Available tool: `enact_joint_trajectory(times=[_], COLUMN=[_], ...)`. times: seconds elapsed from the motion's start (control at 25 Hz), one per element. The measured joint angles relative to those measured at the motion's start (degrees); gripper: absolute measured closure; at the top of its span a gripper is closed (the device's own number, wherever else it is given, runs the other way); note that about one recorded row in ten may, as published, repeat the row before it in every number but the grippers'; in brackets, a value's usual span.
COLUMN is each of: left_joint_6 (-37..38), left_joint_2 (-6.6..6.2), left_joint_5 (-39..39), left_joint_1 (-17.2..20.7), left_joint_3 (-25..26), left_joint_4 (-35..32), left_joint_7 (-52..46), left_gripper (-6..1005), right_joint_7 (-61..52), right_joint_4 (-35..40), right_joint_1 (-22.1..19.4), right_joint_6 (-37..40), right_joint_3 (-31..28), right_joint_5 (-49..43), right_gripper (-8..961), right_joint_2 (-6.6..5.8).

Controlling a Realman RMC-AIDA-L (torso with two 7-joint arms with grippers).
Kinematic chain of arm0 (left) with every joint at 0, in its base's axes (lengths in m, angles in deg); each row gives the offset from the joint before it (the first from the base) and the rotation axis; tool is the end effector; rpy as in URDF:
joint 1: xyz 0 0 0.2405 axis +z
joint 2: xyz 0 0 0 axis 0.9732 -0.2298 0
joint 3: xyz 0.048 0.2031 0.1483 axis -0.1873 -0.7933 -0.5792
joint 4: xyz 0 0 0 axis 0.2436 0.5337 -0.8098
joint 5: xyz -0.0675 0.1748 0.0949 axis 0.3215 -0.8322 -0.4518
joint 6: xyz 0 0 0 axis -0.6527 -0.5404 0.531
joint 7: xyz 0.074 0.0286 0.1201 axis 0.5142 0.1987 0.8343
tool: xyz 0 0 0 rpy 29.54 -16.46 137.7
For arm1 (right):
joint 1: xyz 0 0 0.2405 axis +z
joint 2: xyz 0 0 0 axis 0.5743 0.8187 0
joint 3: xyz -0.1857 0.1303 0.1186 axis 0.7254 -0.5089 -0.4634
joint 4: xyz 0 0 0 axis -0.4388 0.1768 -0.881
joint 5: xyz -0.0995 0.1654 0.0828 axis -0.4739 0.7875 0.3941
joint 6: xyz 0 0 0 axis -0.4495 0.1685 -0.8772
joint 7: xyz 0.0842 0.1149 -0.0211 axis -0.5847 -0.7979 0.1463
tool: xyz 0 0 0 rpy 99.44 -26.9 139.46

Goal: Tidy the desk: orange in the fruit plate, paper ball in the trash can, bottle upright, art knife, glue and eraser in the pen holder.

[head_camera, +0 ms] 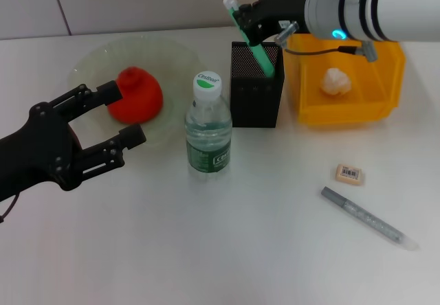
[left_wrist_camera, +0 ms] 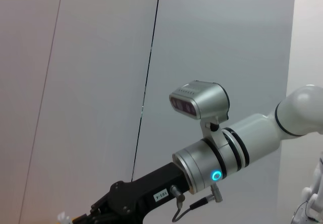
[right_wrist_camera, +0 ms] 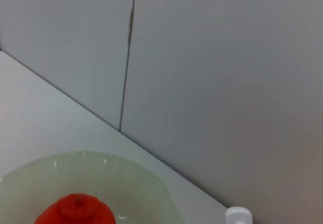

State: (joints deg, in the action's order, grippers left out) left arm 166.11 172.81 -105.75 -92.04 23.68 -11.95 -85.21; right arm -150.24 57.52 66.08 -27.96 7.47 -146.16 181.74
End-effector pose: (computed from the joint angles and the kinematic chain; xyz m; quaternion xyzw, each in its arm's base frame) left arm -0.2452 0.2751 0.0250 -0.8812 -0.1245 -0.4321 0.1458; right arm 0.1184 0.4098 -0.0094 -0.9014 0.2003 0.0570 0.3797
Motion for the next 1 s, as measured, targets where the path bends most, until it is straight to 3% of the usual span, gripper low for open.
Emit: enact_joint_trajectory(times=[0.28,0.92,1.0], left_joint_6=[-0.2,-0.3,-0.3], left_joint_2=[0.0,-0.09,-0.13], left_joint_5=[0.0,0.0,0.0], left_joint_1=[-0.2,0.0,0.0], left_joint_3=[0.1,0.1,0.1], left_joint_4=[0.2,0.2,0.2], left_joint_7=[0.0,0.0,0.0], left_gripper=[212,211,211], right_joint_7=[-0.1,1.1,1.5], right_joint_4=[-3.2,-3.0,-2.2], right_joint_1=[0.0,-0.4,-0.8], right_joint_6=[-2.2,-3.1,-3.1], right_joint_3=[2.3,2.1,2.1], right_joint_5=[0.2,0.0,0.1], right_gripper=[817,790,700], right_joint_2=[0.11,-0.05,-0.03])
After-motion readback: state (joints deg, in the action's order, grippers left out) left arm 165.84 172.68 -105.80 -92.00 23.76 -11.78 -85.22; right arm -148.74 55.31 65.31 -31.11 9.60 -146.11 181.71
